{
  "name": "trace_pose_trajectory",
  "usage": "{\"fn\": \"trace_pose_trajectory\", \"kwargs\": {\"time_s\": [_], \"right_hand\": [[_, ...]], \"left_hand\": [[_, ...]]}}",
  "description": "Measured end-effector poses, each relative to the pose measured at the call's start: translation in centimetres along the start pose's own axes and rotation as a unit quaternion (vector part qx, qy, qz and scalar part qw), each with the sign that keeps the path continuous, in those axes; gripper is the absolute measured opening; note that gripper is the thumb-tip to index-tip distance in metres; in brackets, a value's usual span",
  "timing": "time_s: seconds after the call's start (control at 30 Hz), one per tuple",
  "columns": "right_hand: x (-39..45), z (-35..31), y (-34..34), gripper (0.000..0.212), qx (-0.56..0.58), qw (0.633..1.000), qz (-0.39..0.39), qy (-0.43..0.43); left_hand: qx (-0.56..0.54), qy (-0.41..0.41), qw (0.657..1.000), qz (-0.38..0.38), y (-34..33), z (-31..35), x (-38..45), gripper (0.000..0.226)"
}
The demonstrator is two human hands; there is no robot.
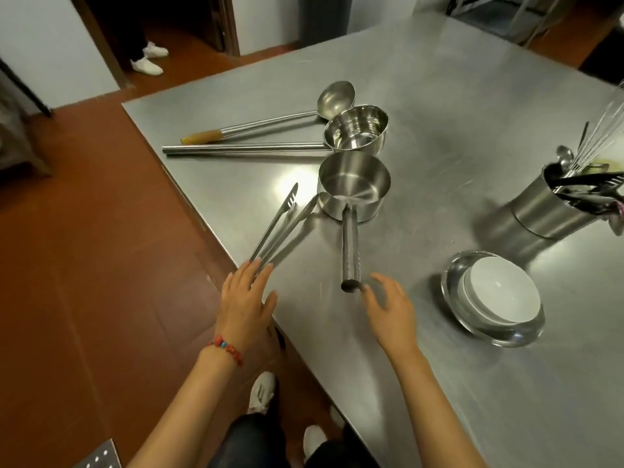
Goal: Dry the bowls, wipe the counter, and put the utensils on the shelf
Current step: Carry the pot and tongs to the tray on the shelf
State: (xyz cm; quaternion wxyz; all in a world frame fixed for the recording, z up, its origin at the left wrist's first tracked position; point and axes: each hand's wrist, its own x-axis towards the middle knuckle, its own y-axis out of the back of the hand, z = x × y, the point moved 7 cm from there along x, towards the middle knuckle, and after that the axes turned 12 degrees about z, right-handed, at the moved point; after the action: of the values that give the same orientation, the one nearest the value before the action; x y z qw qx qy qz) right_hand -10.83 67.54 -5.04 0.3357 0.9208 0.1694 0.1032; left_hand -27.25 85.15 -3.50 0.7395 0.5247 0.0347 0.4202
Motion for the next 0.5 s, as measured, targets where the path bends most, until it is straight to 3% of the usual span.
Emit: {"fn": "trace_pose_trajectory", "kwargs": {"time_s": [0.1,0.23,0.37,0.5], "right_hand": [[2.3,-0.1,-1.4,0.015,0.106,0.983,0.045,-0.143],[4.0,-0.5,-3.8,0.028,0.264,0.902,0.030,-0.339],[4.4,-1.5,-6.1,0.033,0.310,0.854,-0.041,-0.416],[4.3,-1.8,-7.2,0.033,0.311,0.831,-0.065,-0.457]], "left_hand": [[-0.043,0.014,0.999,-0.008,-1.7,-2.6,3.7,0.046],[-0.101,0.116,0.986,-0.063,-4.9,-6.5,7.6,0.051],[-0.131,0.199,0.963,-0.122,-8.0,-9.1,8.7,0.065],[-0.116,0.202,0.964,-0.127,-9.1,-9.2,8.9,0.066]]}}
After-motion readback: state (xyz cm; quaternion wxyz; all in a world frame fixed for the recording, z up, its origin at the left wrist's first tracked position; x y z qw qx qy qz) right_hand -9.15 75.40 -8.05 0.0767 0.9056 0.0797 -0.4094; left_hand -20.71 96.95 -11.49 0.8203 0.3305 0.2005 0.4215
